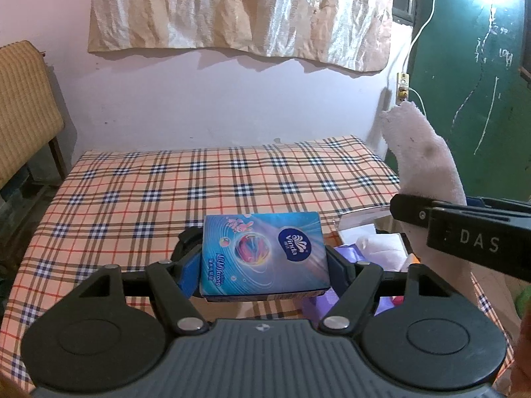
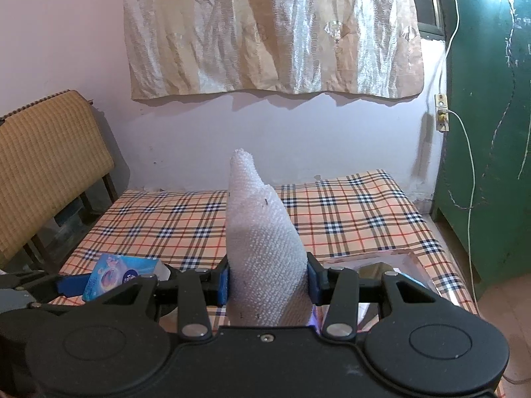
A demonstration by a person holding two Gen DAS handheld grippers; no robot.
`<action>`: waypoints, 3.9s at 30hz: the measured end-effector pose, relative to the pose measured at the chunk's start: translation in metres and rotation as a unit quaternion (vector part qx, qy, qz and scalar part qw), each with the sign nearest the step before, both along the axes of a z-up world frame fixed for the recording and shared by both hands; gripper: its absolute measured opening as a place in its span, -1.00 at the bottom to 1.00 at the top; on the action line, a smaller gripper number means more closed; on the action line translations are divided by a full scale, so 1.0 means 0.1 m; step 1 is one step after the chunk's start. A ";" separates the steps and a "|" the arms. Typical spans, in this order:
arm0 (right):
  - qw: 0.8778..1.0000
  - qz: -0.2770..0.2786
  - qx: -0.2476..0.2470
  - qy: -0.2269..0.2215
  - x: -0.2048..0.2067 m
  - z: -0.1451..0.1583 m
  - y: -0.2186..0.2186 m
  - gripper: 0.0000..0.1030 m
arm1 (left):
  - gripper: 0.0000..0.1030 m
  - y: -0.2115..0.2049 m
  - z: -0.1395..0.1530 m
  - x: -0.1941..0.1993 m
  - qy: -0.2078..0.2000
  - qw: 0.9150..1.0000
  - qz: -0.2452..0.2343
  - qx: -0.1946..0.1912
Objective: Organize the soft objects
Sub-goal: 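Carry the blue tissue box and white towel with both tools to the tray, then open both tools to drop the tissue box and towel into the tray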
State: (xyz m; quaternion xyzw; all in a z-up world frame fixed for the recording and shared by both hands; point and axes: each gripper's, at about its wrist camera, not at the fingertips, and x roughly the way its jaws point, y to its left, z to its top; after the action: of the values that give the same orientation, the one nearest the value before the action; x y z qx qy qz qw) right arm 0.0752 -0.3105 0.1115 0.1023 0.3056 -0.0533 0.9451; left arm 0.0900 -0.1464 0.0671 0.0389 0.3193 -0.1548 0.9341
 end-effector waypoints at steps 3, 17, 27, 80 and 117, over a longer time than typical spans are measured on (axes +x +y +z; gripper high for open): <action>1.000 -0.004 -0.001 0.001 -0.03 0.00 -0.02 0.02 | 0.47 -0.05 -0.01 -0.01 0.000 1.000 -0.005 0.002; 1.000 -0.019 -0.001 0.006 -0.09 -0.06 -0.21 0.02 | 0.47 -0.20 -0.05 0.00 0.006 1.000 -0.022 0.005; 0.999 -0.036 -0.001 0.009 -0.16 -0.12 -0.40 0.02 | 0.47 -0.36 -0.10 -0.03 0.008 0.999 -0.041 0.011; 0.996 -0.071 0.014 0.050 -0.26 -0.52 -1.13 0.03 | 0.47 -1.01 -0.49 0.05 0.047 0.995 -0.090 0.020; 0.999 -0.036 -0.004 0.025 -0.14 -0.66 -1.30 0.49 | 0.47 -1.17 -0.69 0.12 0.074 0.991 -0.112 0.011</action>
State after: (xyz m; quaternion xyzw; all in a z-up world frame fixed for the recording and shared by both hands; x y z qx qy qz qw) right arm 0.0616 -0.4403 0.0452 0.1077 0.3250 -0.0908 0.9352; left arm 0.1021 -0.2631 -0.0024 0.0733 0.3829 -0.2576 0.8841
